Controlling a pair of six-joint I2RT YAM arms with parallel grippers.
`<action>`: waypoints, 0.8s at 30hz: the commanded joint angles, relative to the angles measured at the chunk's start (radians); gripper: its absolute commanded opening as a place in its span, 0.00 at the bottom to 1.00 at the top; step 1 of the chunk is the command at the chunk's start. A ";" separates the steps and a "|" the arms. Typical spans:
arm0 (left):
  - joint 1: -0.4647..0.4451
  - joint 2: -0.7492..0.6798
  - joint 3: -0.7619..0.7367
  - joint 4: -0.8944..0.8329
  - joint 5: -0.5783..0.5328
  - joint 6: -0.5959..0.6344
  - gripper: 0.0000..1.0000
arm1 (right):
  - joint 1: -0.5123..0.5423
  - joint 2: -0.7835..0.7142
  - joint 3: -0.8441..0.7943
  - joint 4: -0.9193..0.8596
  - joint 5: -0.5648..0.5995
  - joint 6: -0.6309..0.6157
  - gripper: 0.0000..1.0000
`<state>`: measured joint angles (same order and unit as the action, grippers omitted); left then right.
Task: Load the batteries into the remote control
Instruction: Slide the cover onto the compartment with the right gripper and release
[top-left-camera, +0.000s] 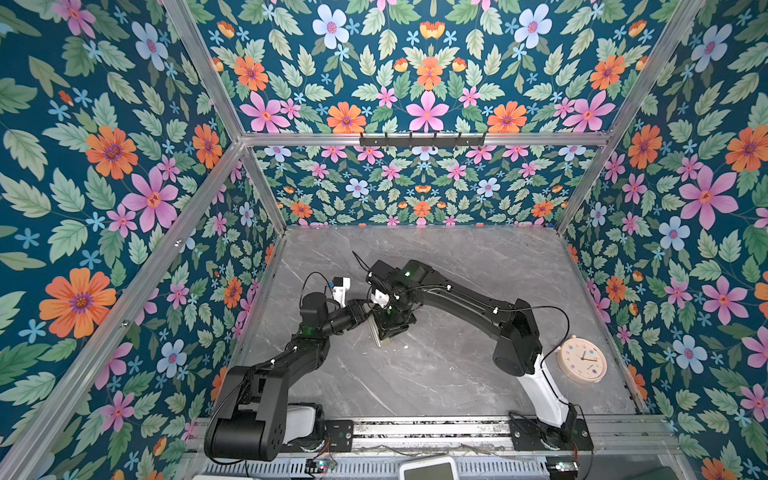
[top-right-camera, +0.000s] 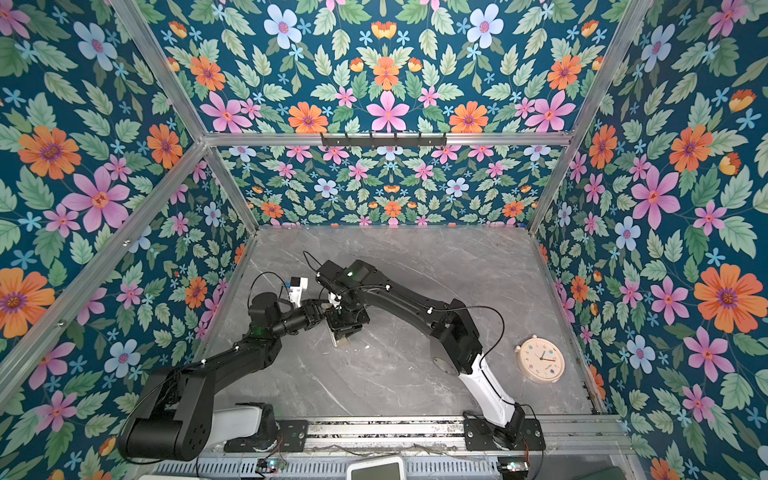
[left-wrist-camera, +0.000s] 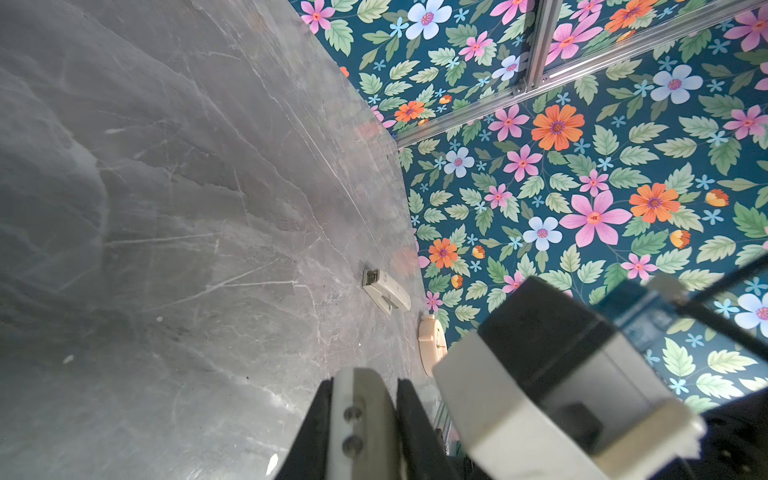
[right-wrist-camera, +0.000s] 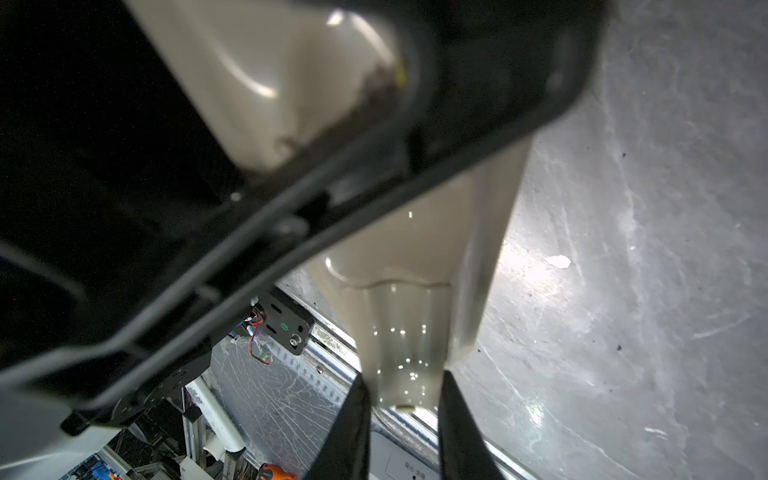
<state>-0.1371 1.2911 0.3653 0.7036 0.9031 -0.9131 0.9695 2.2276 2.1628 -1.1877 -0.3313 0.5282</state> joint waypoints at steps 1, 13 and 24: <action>-0.004 -0.001 0.004 0.028 0.033 0.005 0.00 | -0.002 0.009 0.019 0.011 0.052 -0.005 0.15; -0.006 0.003 0.005 0.037 0.037 -0.003 0.00 | -0.003 0.030 0.068 -0.021 0.074 -0.027 0.22; -0.010 0.010 0.000 0.082 0.054 -0.032 0.00 | -0.002 0.029 0.070 -0.019 0.083 -0.024 0.31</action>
<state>-0.1436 1.2995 0.3653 0.7460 0.9035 -0.9382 0.9695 2.2562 2.2272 -1.2301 -0.2840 0.5026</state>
